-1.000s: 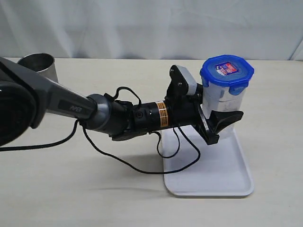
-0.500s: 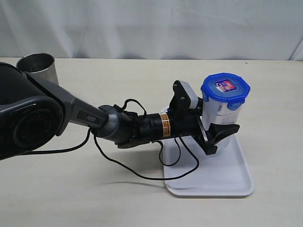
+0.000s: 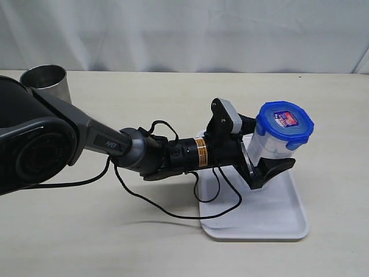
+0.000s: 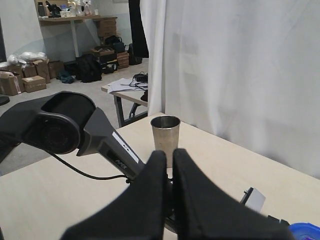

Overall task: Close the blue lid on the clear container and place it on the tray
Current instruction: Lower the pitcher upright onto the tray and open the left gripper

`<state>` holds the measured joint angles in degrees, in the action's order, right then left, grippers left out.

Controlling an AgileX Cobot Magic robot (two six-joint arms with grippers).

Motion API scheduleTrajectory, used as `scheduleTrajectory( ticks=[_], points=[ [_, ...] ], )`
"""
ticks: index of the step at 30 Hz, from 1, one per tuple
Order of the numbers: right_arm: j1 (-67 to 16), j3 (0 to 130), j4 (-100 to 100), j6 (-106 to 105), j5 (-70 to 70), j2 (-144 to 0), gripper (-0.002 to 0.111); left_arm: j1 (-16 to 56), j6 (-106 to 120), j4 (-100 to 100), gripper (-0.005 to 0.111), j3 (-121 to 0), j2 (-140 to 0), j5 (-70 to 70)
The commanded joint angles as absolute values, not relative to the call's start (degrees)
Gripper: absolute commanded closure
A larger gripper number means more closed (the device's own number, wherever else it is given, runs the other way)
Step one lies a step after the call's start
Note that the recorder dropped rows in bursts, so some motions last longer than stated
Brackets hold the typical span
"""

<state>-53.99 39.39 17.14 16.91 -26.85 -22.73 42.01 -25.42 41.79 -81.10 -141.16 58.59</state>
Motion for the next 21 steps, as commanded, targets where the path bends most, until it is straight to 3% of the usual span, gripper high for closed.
scheduleTrajectory(
  ticks=[1, 21],
  points=[
    [-53.97, 39.08, 17.60, 16.95, -27.30, -22.55, 0.104, 42.00, -25.15, 41.33, 0.011, -81.49, -140.78, 58.61],
    [-53.97, 39.08, 18.07, 16.95, -29.04, -22.55, 0.104, 40.71, -25.93, 47.81, 0.011, -81.39, -139.80, 58.04]
  ],
)
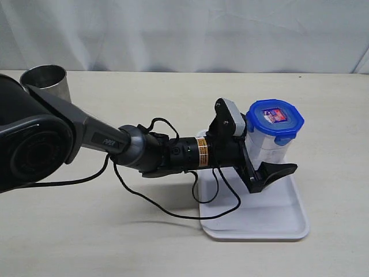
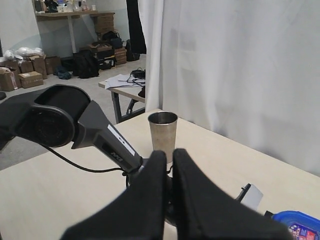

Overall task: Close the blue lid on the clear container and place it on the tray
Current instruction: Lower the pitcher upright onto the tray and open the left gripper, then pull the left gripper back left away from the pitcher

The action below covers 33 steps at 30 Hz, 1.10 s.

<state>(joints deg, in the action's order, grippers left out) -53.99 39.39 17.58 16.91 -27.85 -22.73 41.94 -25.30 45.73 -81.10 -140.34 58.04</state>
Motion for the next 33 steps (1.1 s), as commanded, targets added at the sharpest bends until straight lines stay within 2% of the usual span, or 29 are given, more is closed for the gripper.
scheduleTrajectory(
  ticks=[1, 14, 24, 26, 29, 33],
  points=[
    [-53.97, 39.08, 18.07, 17.05, -29.18, -22.55, 0.104, 40.27, -26.46, 48.74, 0.011, -81.39, -139.80, 58.04],
    [-53.97, 39.08, 18.07, 17.24, -29.15, -22.55, 0.104, 33.47, -36.68, 66.83, 0.011, -81.39, -139.80, 58.04],
    [-53.97, 39.08, 18.07, 17.20, -30.31, -22.55, 0.104, 28.59, -45.68, 73.53, 0.013, -81.39, -138.59, 55.26],
    [-53.97, 39.08, 18.07, 17.20, -31.01, -22.55, 0.104, 27.99, -46.54, 74.89, 0.021, -81.39, -137.21, 51.57],
    [-53.97, 39.08, 18.07, 17.20, -31.57, -22.55, 0.104, 27.74, -47.10, 78.72, 0.043, -81.39, -134.73, 46.62],
    [-53.97, 39.08, 18.20, 17.20, -31.55, -22.55, 0.104, 27.74, -50.22, 84.39, 0.082, -81.39, -130.70, 44.65]
  ],
)
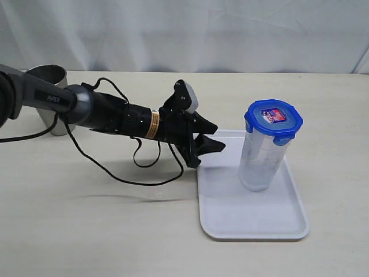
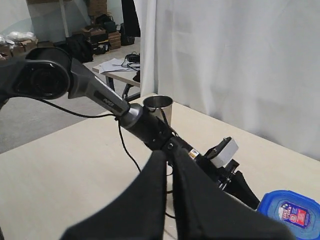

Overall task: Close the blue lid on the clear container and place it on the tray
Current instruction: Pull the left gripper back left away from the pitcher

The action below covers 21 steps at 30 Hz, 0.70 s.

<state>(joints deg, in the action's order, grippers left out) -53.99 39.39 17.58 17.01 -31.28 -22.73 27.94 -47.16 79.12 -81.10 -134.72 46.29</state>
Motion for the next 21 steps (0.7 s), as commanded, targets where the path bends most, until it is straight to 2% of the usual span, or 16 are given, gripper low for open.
scheduleTrajectory(
  ticks=[1, 2, 3, 8, 14, 21],
  points=[
    [-53.97, 39.08, 18.50, 17.20, -31.55, -22.55, 0.104, 27.74, -51.47, 85.81, 0.093, -81.39, -129.65, 44.42],
    [-53.97, 39.08, 18.50, 17.20, -31.55, -22.55, 0.104, 27.74, -52.90, 87.13, 0.104, -81.39, -128.61, 44.14],
    [-53.97, 39.08, 18.50, 17.20, -31.55, -22.55, 0.104, 27.74, -54.41, 88.84, 0.107, -81.39, -127.53, 43.13],
    [-53.97, 39.08, 18.50, 17.20, -31.55, -22.55, 0.104, 28.01, -65.53, 99.95, 0.107, -81.39, -122.60, 34.01],
    [-53.97, 39.08, 18.49, 17.20, -31.55, -21.40, 0.104, 28.40, -84.84, 99.95, 0.107, -76.90, -115.04, 19.56],
    [-53.97, 38.12, 18.91, 17.20, -31.40, -14.30, 0.104, 30.02, -85.68, 99.95, 0.107, -66.66, -104.25, 1.49]
  ],
)
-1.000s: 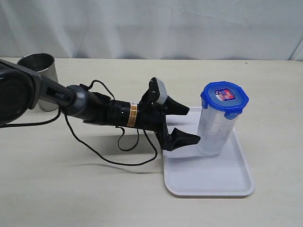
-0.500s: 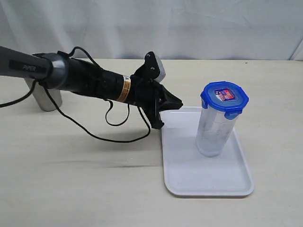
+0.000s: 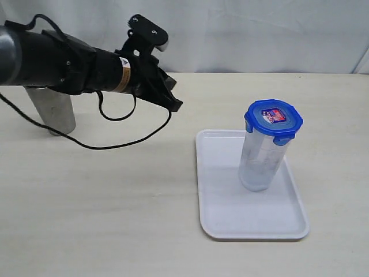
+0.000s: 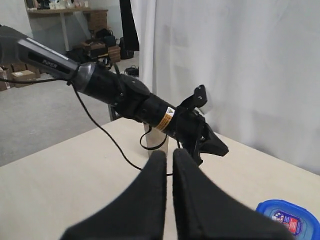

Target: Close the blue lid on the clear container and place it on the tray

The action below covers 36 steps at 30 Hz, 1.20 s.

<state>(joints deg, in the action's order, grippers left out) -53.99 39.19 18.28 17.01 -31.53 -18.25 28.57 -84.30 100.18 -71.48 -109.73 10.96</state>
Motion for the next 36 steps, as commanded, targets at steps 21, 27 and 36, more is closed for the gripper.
scheduleTrajectory(
  ticks=[21, 27, 36],
  points=[
    [-53.97, 35.02, 18.91, 17.20, -33.28, 0.00, 0.104, 38.06, -85.92, 93.73, 0.107, -46.46, -70.76, -2.75],
    [-53.97, 35.02, 18.91, 17.20, -33.28, 0.00, 0.104, 38.06, -85.92, 93.73, 0.107, -40.73, -62.95, -0.43],
    [-53.97, 35.02, 18.91, 17.20, -33.28, 0.00, 0.104, 38.06, -85.92, 92.03, 0.107, -35.33, -52.95, 1.85]
  ],
)
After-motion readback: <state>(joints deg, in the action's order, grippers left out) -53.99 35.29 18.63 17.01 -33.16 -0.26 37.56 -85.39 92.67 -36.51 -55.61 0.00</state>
